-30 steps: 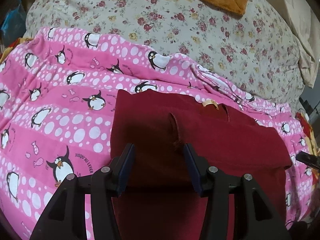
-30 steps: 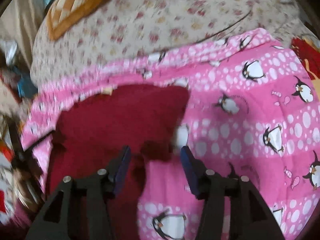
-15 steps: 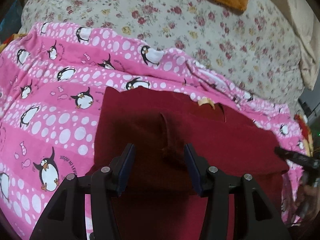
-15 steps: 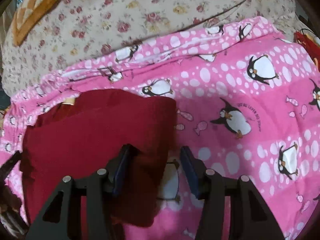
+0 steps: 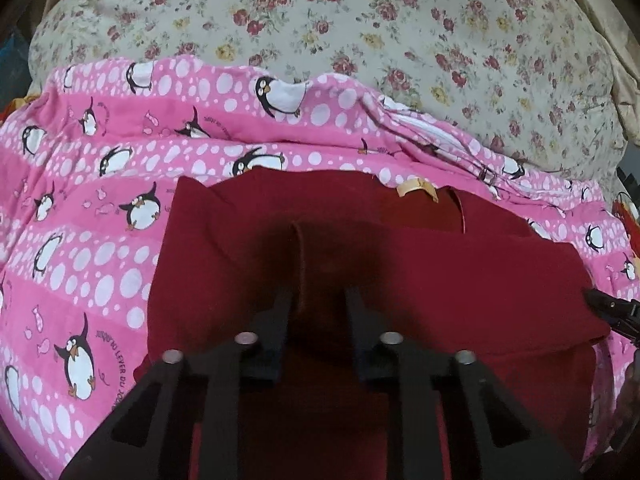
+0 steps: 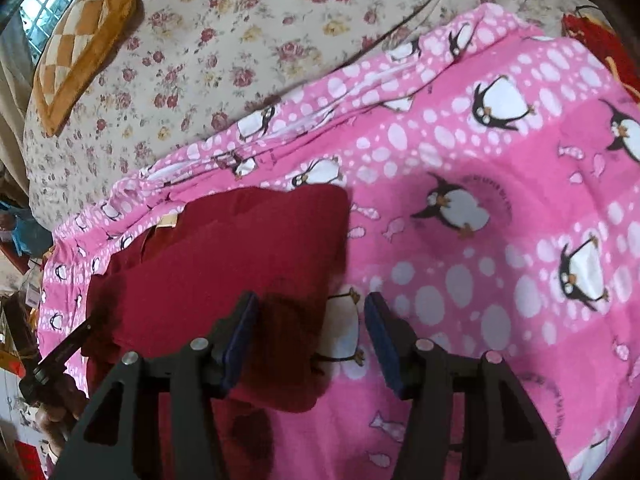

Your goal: Fold small clothes

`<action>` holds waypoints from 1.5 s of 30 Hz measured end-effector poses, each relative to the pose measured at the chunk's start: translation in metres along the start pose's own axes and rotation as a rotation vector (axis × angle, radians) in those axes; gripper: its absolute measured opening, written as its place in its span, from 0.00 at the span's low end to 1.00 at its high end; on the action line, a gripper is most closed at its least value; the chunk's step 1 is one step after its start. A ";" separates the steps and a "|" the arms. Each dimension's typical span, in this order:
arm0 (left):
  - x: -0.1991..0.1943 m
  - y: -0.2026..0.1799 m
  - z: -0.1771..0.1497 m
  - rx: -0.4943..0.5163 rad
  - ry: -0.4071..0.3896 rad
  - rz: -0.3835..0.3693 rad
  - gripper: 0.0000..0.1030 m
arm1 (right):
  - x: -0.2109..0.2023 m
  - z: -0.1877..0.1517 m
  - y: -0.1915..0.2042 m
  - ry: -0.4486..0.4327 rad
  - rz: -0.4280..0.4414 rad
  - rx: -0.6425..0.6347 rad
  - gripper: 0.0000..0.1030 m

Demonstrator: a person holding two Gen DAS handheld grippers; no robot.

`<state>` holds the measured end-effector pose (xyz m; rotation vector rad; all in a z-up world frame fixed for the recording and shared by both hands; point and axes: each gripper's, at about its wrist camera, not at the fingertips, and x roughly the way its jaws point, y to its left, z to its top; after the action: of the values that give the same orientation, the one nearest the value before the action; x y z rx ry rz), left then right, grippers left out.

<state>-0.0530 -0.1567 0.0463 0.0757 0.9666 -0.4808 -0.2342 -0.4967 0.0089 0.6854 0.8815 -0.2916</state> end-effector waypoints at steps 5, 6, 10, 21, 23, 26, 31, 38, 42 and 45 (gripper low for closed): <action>-0.035 0.009 0.009 -0.035 -0.088 -0.067 0.00 | 0.001 -0.001 0.004 -0.012 0.024 -0.011 0.56; -0.041 0.012 0.010 -0.032 -0.103 -0.051 0.00 | -0.001 -0.001 0.005 -0.018 0.030 -0.015 0.56; -0.033 0.037 0.003 -0.090 -0.041 -0.019 0.00 | 0.000 -0.001 0.013 -0.031 0.020 -0.055 0.60; -0.012 0.045 -0.011 -0.122 0.018 0.019 0.01 | 0.019 -0.008 0.038 0.002 -0.121 -0.208 0.61; -0.017 0.047 -0.014 -0.129 0.017 0.006 0.01 | 0.008 -0.008 0.039 0.017 -0.096 -0.179 0.61; -0.032 0.051 -0.022 -0.153 0.023 -0.029 0.06 | -0.015 -0.016 0.042 0.052 -0.032 -0.160 0.61; -0.068 0.050 -0.045 -0.142 0.032 -0.048 0.10 | -0.047 -0.055 0.036 0.154 0.059 -0.158 0.65; -0.108 0.051 -0.100 -0.086 0.045 0.004 0.10 | -0.085 -0.117 0.030 0.213 0.067 -0.210 0.67; -0.126 0.048 -0.129 -0.045 0.047 0.038 0.10 | -0.090 -0.150 0.025 0.263 0.043 -0.233 0.70; -0.133 0.044 -0.141 -0.011 0.041 0.072 0.10 | -0.091 -0.171 0.018 0.276 0.037 -0.229 0.70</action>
<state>-0.2062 -0.0312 0.0655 0.1108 1.0027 -0.4092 -0.3857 -0.3739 0.0127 0.5342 1.1445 -0.0607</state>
